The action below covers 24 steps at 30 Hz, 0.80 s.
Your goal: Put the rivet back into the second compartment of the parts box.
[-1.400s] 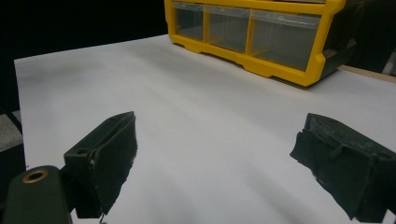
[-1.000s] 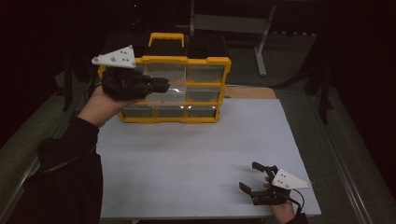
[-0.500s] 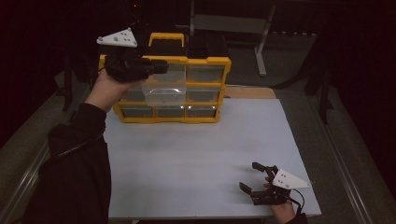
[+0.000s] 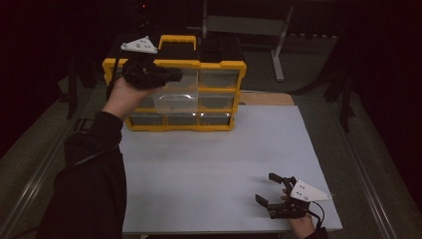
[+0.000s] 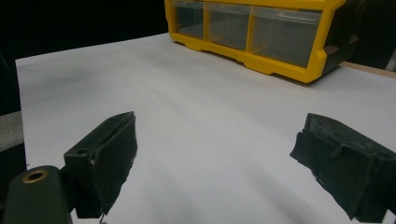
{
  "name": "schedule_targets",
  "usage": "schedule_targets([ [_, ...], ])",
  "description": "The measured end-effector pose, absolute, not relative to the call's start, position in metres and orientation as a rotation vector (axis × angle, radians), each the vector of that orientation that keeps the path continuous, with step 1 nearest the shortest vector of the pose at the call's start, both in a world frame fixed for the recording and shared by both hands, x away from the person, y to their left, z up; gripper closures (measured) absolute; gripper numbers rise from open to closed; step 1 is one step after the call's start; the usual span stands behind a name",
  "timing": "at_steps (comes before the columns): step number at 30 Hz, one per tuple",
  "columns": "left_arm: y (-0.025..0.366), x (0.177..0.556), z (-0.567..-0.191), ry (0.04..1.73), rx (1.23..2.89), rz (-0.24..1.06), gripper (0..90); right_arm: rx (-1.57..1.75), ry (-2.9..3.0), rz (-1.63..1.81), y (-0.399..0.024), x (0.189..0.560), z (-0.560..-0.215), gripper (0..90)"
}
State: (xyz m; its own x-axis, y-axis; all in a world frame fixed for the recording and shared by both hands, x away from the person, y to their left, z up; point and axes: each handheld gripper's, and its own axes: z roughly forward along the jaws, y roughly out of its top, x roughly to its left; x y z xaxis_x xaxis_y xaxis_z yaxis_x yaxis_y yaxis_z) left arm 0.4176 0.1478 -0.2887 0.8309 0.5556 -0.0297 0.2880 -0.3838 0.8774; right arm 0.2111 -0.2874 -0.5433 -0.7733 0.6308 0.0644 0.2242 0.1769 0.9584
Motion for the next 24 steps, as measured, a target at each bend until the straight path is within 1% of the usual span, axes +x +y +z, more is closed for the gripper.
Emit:
schedule_targets([
  [5,0.142,0.422,-0.294,0.670,2.053,0.331,79.4,0.810,2.112,1.627,-0.288,0.211,-0.543,11.3],
  [9,0.141,0.423,-0.294,0.681,2.048,0.321,79.2,0.812,2.113,1.626,-0.288,0.211,-0.543,11.2],
  [11,0.143,0.423,-0.294,0.683,2.036,0.319,77.6,0.810,2.112,1.627,-0.288,0.211,-0.543,11.2],
  [14,0.146,0.421,-0.293,0.681,2.015,0.308,68.7,0.813,2.110,1.627,-0.288,0.211,-0.543,11.3],
  [18,0.148,0.419,-0.291,0.690,1.998,0.297,53.5,0.813,2.110,1.628,-0.288,0.210,-0.542,11.2],
  [20,0.149,0.416,-0.289,0.698,1.989,0.305,48.5,0.810,2.109,1.627,-0.288,0.210,-0.542,11.2],
  [22,0.150,0.413,-0.287,0.694,1.980,0.311,45.9,0.813,2.109,1.628,-0.288,0.210,-0.542,11.3],
  [24,0.152,0.410,-0.285,0.689,1.969,0.302,40.4,0.815,2.110,1.625,-0.288,0.210,-0.542,11.3],
])
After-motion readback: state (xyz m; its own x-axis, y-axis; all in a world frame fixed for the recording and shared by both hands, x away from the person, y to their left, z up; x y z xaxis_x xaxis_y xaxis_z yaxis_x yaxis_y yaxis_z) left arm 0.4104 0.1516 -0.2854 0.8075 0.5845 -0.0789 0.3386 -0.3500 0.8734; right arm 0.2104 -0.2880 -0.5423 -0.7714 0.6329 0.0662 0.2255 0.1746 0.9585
